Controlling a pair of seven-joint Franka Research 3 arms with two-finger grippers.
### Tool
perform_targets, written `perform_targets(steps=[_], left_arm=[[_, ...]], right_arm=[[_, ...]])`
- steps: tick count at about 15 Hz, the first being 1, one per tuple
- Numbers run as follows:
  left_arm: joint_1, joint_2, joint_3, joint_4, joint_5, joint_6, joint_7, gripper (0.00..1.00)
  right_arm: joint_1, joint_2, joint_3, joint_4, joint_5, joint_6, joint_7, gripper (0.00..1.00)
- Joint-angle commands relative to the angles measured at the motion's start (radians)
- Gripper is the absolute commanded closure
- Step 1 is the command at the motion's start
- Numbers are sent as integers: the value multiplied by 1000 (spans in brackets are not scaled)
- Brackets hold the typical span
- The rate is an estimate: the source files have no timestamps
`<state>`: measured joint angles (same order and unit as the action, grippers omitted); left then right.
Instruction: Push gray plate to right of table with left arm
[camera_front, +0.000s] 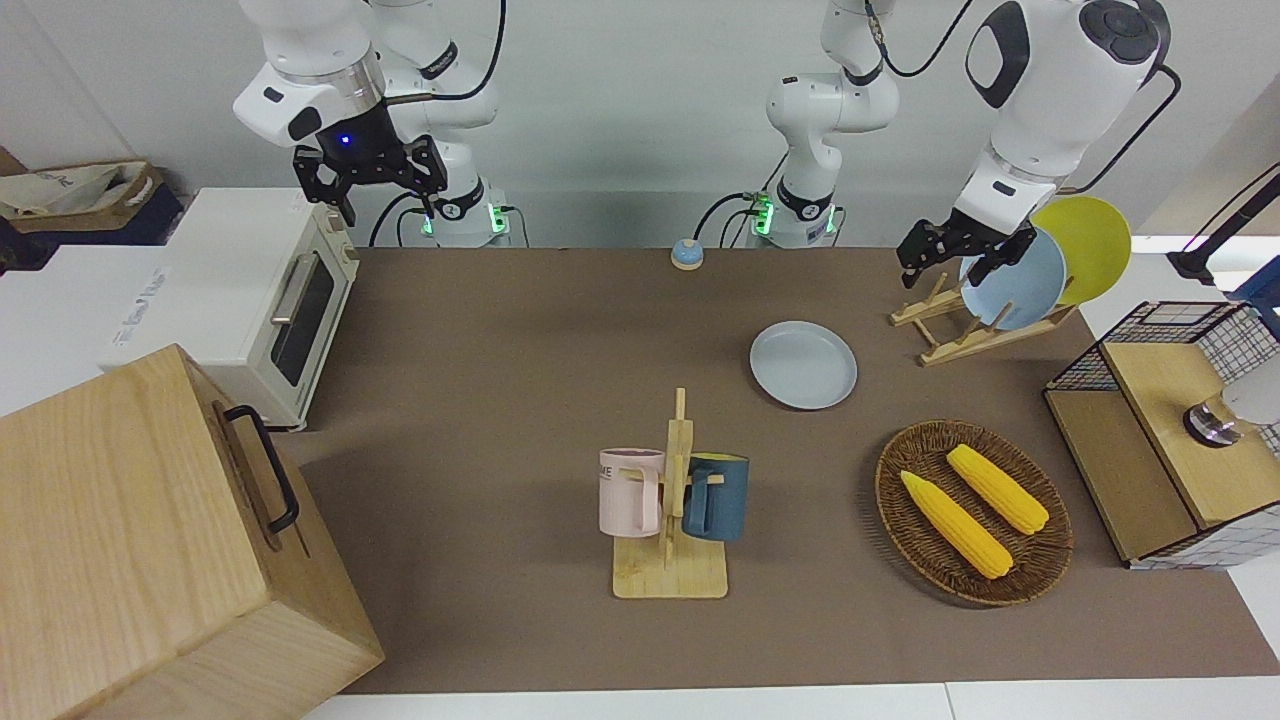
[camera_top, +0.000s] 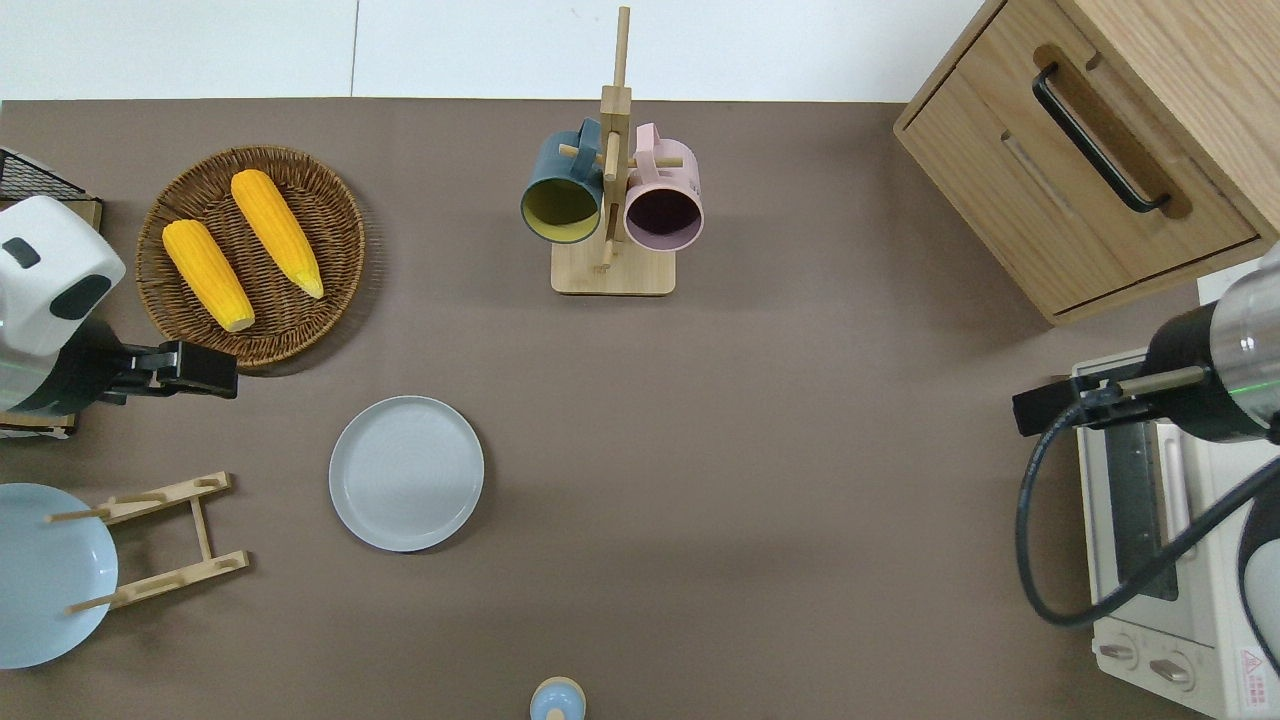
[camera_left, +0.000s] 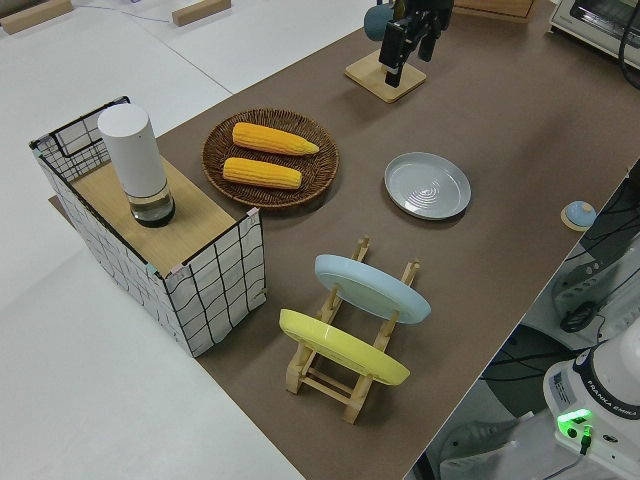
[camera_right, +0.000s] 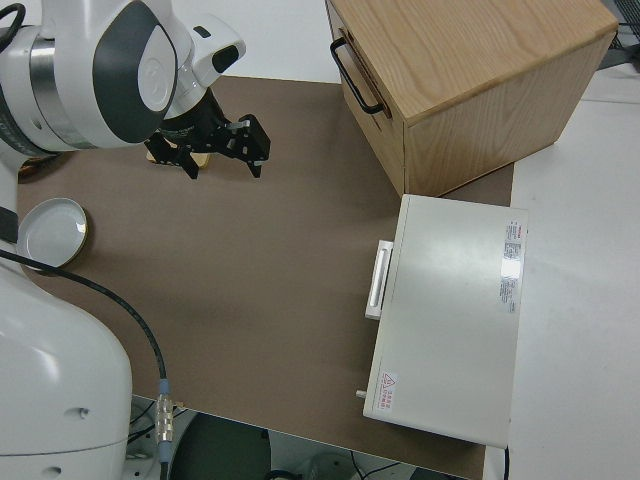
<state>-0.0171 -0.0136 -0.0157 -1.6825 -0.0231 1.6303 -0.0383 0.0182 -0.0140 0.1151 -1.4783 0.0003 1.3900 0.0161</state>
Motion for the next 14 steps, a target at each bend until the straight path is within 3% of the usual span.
perform_targets(steps=[1, 14], left_arm=[[-14, 14, 14, 6, 20, -21, -12, 5], [-12, 7, 17, 10, 8, -26, -14, 5]], right_arm=[[-20, -3, 15, 9, 4, -16, 13, 17], [-20, -3, 17, 9, 6, -16, 13, 17]])
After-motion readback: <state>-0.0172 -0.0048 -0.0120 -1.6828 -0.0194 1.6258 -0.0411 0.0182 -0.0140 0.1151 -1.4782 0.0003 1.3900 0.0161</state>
